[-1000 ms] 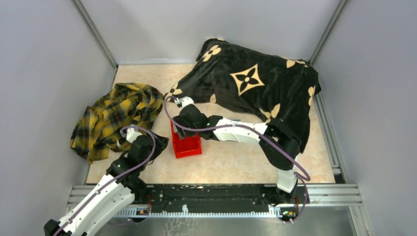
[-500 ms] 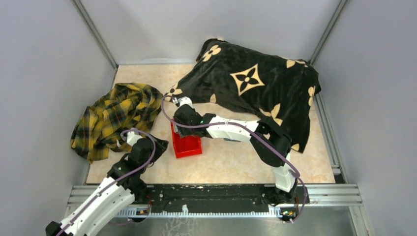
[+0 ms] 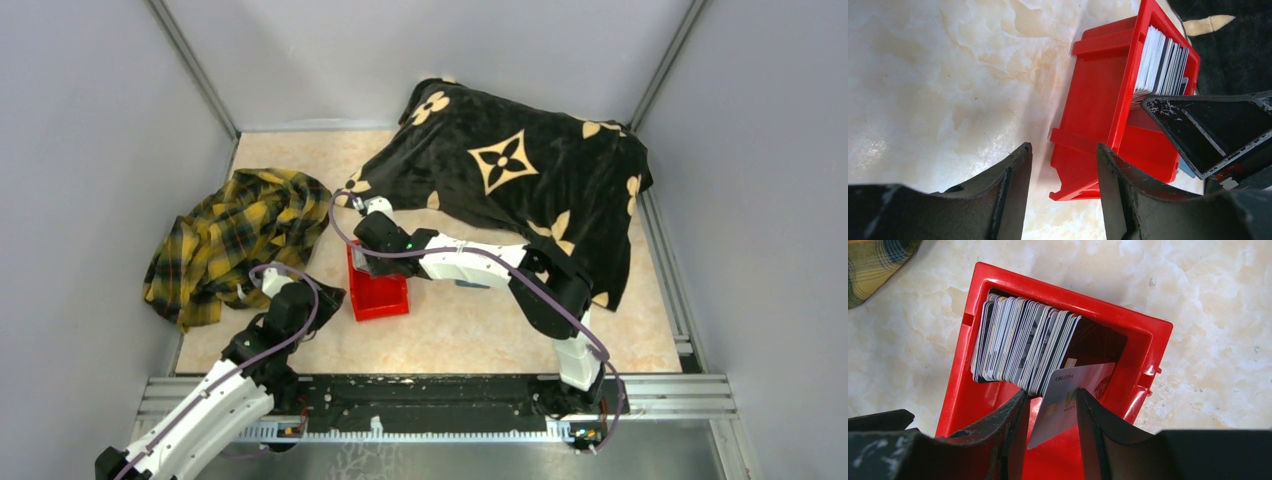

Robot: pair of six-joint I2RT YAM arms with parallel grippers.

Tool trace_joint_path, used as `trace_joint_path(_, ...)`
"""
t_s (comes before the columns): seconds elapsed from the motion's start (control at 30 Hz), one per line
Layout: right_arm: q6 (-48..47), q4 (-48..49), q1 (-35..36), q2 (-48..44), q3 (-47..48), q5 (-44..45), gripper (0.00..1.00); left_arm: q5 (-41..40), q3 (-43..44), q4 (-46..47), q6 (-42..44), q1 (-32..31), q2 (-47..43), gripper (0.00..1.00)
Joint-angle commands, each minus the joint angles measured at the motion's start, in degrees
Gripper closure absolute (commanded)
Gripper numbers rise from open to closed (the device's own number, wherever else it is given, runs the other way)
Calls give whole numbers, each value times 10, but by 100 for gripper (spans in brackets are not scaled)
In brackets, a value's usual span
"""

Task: Put the credit cards into the card holder
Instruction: Pick up the credit card from the storage box.

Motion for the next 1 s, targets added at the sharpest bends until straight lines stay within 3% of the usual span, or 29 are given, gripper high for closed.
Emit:
trace_joint_path(0.0, 16, -4, 6, -17, 27, -1, 62, 9, -5, 22, -1, -5, -1, 44)
trace_joint_path(0.67, 21, -53, 29, -25, 51, 22, 56, 24, -26, 35, -6, -5, -8, 47)
trace_joint_path(0.97, 18, -74, 35, -30, 42, 49, 66, 31, -29, 35, -8, -5, -19, 48)
